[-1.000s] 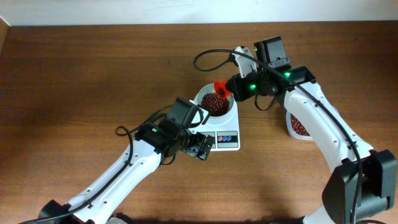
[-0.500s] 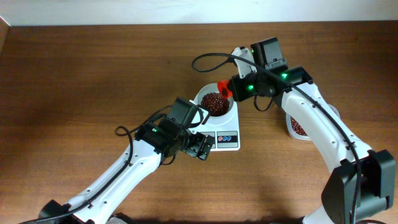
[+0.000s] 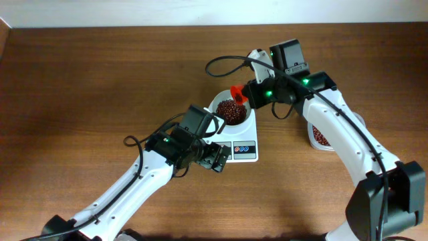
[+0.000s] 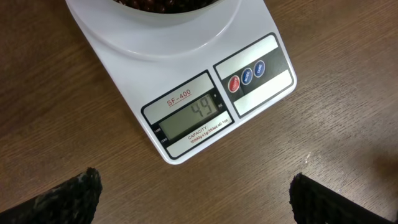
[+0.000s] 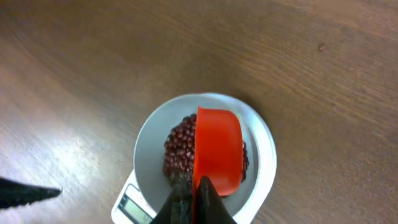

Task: Scoop item into bowl and weigh 50g on scale
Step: 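Tip the scoop further over the bowl to add more beans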

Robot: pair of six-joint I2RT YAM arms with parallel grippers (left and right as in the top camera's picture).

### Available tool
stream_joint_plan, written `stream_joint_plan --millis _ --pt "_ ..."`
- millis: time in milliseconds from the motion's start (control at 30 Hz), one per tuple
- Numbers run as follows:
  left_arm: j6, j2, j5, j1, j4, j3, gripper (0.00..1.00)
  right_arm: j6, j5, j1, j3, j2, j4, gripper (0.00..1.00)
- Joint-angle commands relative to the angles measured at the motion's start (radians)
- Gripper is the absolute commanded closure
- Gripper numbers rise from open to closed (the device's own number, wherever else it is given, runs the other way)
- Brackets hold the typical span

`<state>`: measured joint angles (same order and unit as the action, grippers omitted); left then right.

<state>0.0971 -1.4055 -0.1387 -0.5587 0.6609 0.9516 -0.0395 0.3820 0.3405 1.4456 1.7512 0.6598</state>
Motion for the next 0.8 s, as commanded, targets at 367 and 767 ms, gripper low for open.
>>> stream_joint_plan --millis 367,767 --pt "-0.016 -0.002 0.004 0.003 -0.002 -0.005 0.01 -0.269 -0.207 0.105 0.029 -0.124 0.032 0.96" --pt "-0.016 -0.002 0.004 0.003 -0.002 -0.005 0.01 -0.077 -0.175 0.067 0.029 -0.124 0.016 0.96"
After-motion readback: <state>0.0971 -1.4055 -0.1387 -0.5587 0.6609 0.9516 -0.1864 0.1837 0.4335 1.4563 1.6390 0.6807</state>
